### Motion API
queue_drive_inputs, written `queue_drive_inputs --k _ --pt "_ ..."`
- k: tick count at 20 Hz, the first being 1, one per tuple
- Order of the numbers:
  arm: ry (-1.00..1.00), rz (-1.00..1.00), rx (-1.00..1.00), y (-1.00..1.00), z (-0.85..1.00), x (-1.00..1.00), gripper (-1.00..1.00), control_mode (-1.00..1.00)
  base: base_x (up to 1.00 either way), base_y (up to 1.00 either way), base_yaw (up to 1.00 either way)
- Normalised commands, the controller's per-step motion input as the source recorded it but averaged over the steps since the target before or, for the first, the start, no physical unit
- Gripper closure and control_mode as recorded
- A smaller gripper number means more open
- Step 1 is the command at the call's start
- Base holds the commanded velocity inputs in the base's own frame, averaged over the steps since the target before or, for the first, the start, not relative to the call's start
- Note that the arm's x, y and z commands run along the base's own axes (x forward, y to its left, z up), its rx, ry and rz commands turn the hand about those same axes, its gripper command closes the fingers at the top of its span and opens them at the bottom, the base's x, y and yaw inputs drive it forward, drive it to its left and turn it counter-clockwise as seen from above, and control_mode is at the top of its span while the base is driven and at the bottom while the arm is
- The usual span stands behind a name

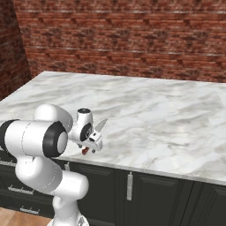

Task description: Move the cutting board and knife to the sink. Then move spray from the cabinet to the counter.

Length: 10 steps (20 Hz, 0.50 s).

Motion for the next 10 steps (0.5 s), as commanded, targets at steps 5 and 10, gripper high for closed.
queue_drive_inputs --k 5,10 --pt "0.0 0.0 0.0 0.0 -0.2 0.0 -1.0 -1.0 0.0 0.0 0.0" --pt "0.0 0.0 -0.01 0.0 -0.34 -0.01 -1.0 -1.0 0.0 0.0 0.0"
